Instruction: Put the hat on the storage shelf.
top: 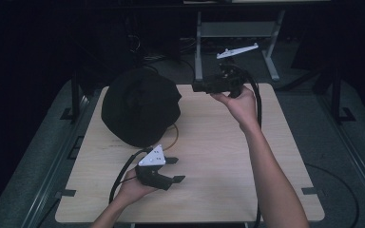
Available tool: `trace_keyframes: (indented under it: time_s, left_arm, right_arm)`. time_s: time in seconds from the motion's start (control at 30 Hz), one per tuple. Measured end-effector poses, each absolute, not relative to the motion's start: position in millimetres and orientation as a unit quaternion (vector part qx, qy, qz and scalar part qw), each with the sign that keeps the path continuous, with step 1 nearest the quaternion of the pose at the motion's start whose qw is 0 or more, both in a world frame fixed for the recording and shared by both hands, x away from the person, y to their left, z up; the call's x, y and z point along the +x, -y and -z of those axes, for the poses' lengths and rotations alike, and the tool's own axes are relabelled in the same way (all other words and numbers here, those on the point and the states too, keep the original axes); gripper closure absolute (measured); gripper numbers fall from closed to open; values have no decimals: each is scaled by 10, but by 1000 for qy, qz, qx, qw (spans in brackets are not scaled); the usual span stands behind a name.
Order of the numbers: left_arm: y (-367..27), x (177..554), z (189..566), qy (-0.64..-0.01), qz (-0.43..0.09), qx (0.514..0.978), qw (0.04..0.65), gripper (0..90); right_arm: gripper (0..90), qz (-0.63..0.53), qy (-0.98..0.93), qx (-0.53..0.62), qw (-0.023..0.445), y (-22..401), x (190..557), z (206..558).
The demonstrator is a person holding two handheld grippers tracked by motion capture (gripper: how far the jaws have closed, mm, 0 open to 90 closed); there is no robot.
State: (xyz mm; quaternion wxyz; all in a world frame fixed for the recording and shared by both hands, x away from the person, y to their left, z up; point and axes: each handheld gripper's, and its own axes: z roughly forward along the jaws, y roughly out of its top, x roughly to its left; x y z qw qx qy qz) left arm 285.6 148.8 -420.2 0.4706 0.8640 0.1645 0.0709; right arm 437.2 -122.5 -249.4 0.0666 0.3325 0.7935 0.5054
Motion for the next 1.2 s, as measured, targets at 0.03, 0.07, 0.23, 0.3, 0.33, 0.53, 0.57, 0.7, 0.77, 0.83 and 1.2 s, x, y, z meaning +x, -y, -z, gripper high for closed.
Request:
trace_keyframes:
  time_s: [0.03,0.07,0.23,0.3,0.33,0.53,0.57,0.7,0.77,0.83,1.2]
  left_arm:
    - [-1489,2859,4202,-163,-72,864,470,330]
    - [-1490,2860,4202,-164,-73,865,469,327]
    - [-1491,2859,4205,-168,-71,864,470,313]
    - [-1491,2859,4207,-168,-72,864,469,307]
    - [-1490,2859,4208,-169,-72,864,468,305]
    - [-1490,2860,4209,-169,-73,865,466,298]
    - [-1491,2862,4211,-170,-73,865,466,296]
    - [-1492,2864,4214,-172,-73,865,466,293]
    - [-1492,2862,4214,-172,-73,865,466,293]
    - [-1494,2862,4212,-173,-74,865,466,293]
    - [-1502,2870,4215,-171,-76,868,461,289]
  right_arm:
    - [328,-504,-794,334,65,1243,4372,2502]
    - [328,-505,-793,336,62,1257,4364,2507]
    - [314,-504,-792,338,67,1335,4325,2554]
    - [304,-502,-791,343,67,1374,4309,2576]
    - [301,-502,-790,345,66,1396,4304,2586]
    - [287,-502,-786,354,64,1509,4253,2633]
    - [284,-503,-786,355,65,1523,4243,2641]
    - [274,-500,-785,359,65,1583,4202,2670]
    - [274,-500,-784,361,66,1620,4178,2686]
    - [274,-501,-783,362,69,1660,4161,2712]
    - [265,-499,-778,378,62,1828,4067,2862]
